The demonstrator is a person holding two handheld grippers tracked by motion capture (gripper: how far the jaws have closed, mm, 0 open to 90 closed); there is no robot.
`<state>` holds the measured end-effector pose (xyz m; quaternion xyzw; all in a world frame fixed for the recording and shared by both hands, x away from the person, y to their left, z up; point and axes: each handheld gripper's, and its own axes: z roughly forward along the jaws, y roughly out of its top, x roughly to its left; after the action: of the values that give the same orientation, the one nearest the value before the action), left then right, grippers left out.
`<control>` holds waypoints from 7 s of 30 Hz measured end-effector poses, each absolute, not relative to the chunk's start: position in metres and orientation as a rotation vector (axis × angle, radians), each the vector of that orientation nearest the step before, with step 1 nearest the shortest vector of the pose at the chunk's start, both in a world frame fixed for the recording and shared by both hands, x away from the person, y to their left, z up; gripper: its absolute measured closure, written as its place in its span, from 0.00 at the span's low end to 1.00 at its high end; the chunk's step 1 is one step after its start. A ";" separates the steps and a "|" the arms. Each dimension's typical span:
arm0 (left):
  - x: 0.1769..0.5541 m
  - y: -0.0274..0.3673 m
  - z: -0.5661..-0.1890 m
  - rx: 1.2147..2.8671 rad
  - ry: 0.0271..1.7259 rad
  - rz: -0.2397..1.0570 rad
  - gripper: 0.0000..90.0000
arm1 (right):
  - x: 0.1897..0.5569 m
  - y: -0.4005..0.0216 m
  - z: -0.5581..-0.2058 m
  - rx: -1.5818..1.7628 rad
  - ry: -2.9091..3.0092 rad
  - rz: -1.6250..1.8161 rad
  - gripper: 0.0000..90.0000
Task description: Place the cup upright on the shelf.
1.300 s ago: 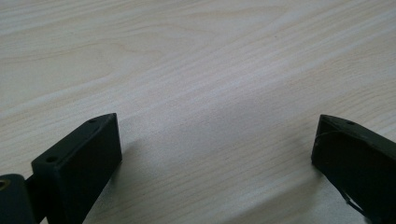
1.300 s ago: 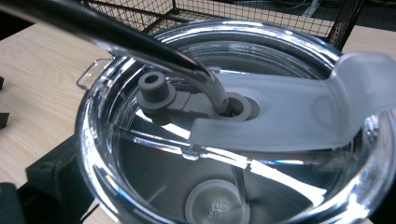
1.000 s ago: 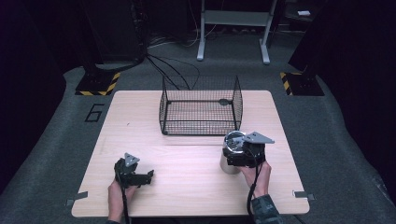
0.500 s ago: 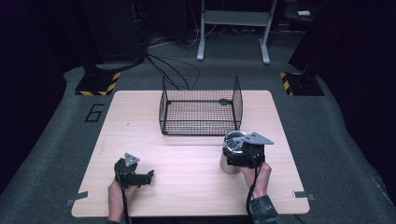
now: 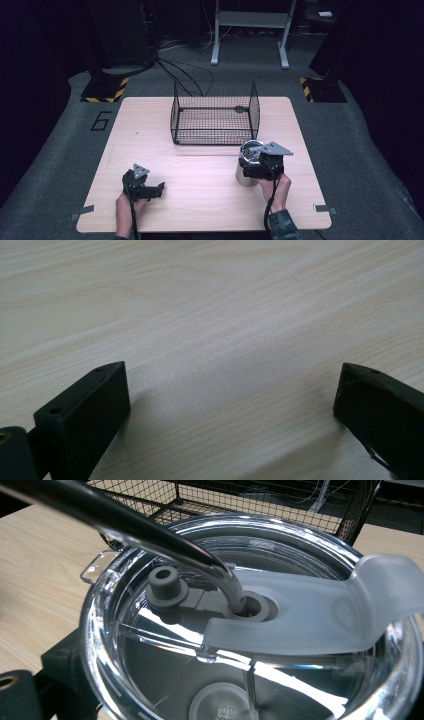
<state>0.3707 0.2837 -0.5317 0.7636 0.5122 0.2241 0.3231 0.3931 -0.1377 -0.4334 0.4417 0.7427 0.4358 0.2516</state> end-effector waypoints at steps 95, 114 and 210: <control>0.371 0.284 -0.532 2.006 1.343 0.584 0.02 | 0.462 -0.111 -0.303 1.010 2.162 1.275 0.04; 0.371 0.284 -0.531 2.009 1.343 0.582 0.02 | 0.495 -0.096 -0.288 1.015 2.157 1.256 0.04; 0.370 0.283 -0.531 2.009 1.348 0.579 0.02 | 0.627 -0.031 -0.387 1.307 2.115 1.110 0.04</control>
<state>0.3698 0.2834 -0.5313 0.7649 0.5130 0.2205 0.3211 0.6265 -0.0307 -0.3868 0.4696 0.7597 0.3988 0.2079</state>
